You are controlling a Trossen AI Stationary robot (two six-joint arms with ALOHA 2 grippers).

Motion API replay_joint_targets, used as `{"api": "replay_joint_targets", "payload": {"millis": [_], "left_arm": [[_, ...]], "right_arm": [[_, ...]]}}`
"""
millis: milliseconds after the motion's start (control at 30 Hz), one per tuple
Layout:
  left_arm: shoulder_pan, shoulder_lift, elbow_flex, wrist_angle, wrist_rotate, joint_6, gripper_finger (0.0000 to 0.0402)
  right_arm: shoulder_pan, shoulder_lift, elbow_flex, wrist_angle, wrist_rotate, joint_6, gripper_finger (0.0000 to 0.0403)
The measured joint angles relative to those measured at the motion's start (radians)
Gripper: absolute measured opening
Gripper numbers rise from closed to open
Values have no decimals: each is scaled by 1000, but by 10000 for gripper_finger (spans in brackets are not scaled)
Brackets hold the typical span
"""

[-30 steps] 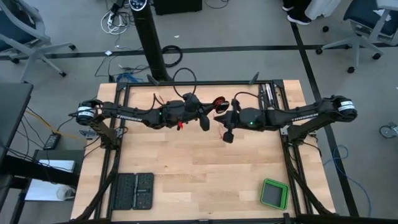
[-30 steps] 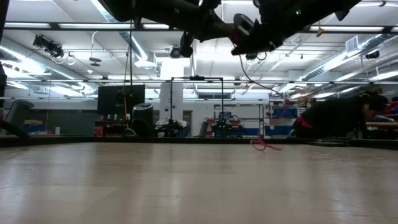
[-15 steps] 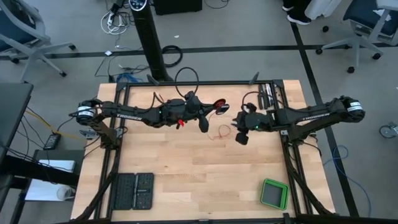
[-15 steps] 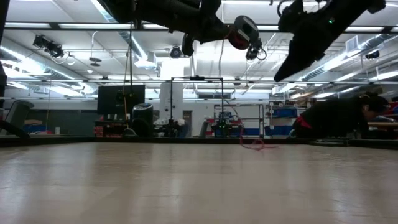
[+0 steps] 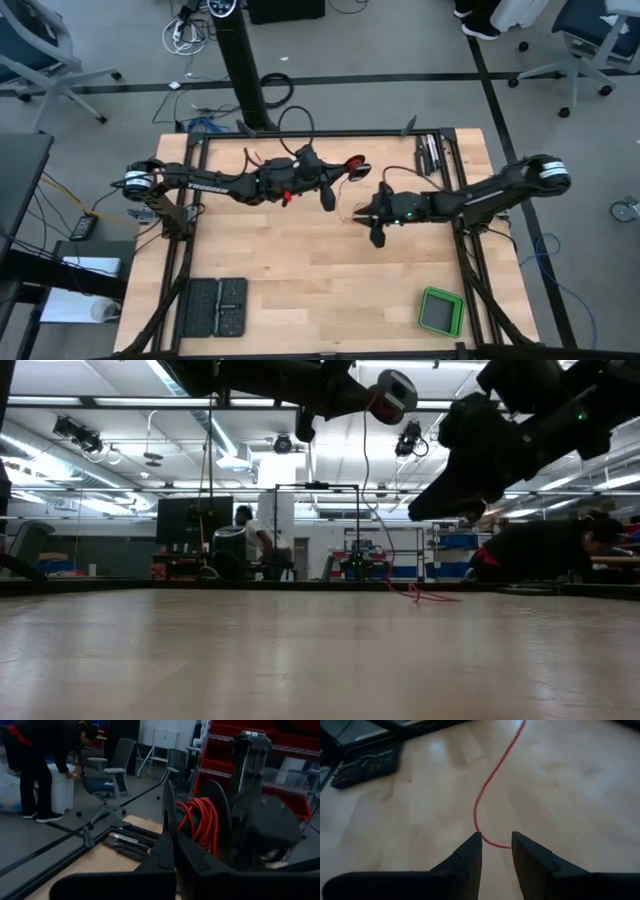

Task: Coil cords
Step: Coil the red wire cable onto the black spool

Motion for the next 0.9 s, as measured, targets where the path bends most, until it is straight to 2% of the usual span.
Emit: {"api": "replay_joint_targets", "payload": {"millis": [300, 400, 500, 633, 767, 900], "left_arm": [[0, -1, 0, 73, 0, 1, 0], [0, -1, 0, 72, 0, 2, 0], [0, -1, 0, 59, 0, 2, 0], [0, -1, -3, 13, 0, 0, 0], [0, -1, -6, -21, 0, 0, 0], [0, 0, -6, -81, 52, 0, 0]], "right_arm": [[5, 199, 59, 176, 16, -67, 104], [5, 222, 72, 193, 14, -98, 101], [5, 225, 75, 171, 24, -101, 77], [5, 174, 73, 63, 25, -128, 12], [1, 61, 72, -90, 75, -131, 5], [-8, -107, 72, -276, 204, -133, 4]]}}
